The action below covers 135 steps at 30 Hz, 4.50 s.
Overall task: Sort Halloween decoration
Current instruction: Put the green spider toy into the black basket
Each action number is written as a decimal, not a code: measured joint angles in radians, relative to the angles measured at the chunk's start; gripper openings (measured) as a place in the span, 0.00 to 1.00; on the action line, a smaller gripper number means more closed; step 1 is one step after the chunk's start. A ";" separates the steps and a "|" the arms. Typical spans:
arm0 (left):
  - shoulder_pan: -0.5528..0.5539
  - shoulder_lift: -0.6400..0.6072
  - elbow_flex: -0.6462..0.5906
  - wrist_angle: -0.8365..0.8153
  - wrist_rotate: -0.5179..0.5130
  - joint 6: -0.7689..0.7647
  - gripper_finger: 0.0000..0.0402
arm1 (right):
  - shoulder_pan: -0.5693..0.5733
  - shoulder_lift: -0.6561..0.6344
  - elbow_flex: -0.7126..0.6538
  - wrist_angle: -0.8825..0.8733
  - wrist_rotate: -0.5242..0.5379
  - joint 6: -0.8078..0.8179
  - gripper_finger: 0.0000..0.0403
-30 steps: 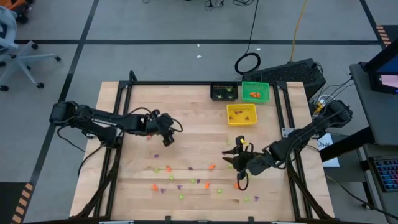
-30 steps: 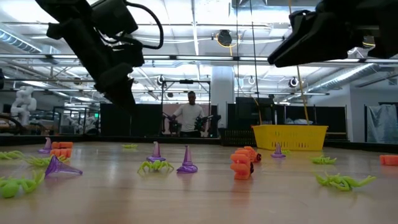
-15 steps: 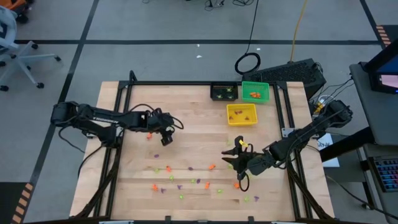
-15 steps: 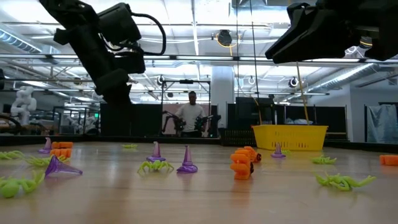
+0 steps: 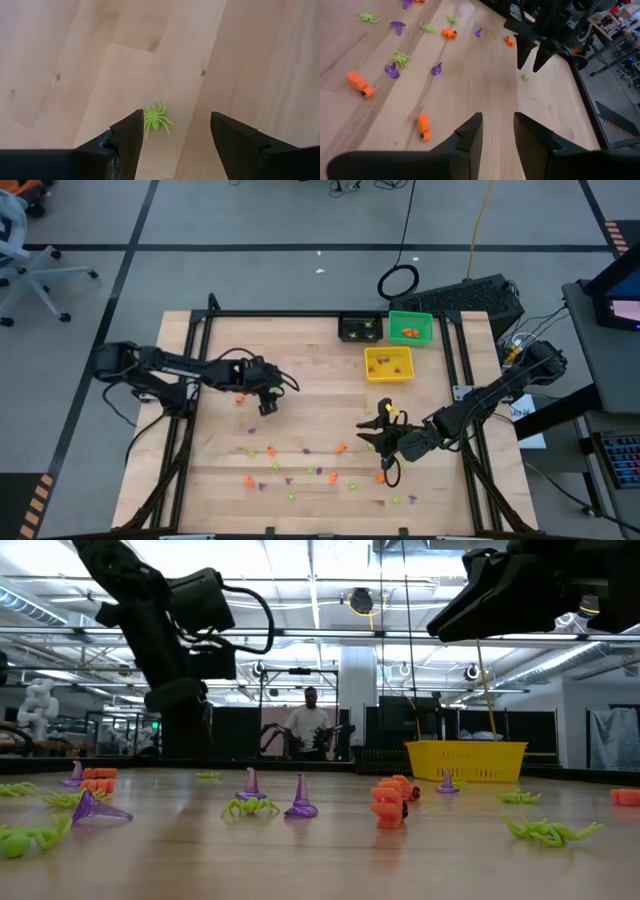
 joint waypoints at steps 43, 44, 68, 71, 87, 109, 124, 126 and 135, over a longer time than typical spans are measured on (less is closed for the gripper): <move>0.154 0.104 0.001 0.048 0.094 -0.044 0.04 | 0.000 0.000 0.000 -0.001 0.001 0.015 0.24; 0.154 0.104 0.001 0.048 0.094 -0.044 0.04 | 0.000 0.000 0.000 -0.001 0.001 0.015 0.24; 0.153 0.093 0.000 0.045 0.162 -0.046 0.03 | 0.000 0.000 0.000 -0.001 0.001 0.011 0.24; 0.153 0.094 0.010 0.038 0.166 -0.046 0.03 | 0.000 0.000 0.000 -0.001 0.001 0.011 0.24; 0.152 0.095 0.078 0.031 0.242 -0.017 0.03 | 0.000 0.000 0.000 -0.001 0.001 0.011 0.24; 0.152 0.094 0.079 -0.010 0.213 0.027 0.00 | 0.000 0.000 0.000 -0.001 0.001 0.011 0.24; -0.080 0.093 0.080 -0.029 -0.052 -0.095 0.32 | 0.000 0.000 0.000 -0.001 0.001 0.014 0.24; -0.097 0.094 0.080 -0.031 -0.083 -0.140 0.38 | 0.000 0.000 0.000 -0.001 0.001 0.014 0.24; -0.113 0.194 0.081 -0.002 -0.182 -0.243 0.44 | 0.000 0.000 0.000 -0.001 0.001 0.015 0.24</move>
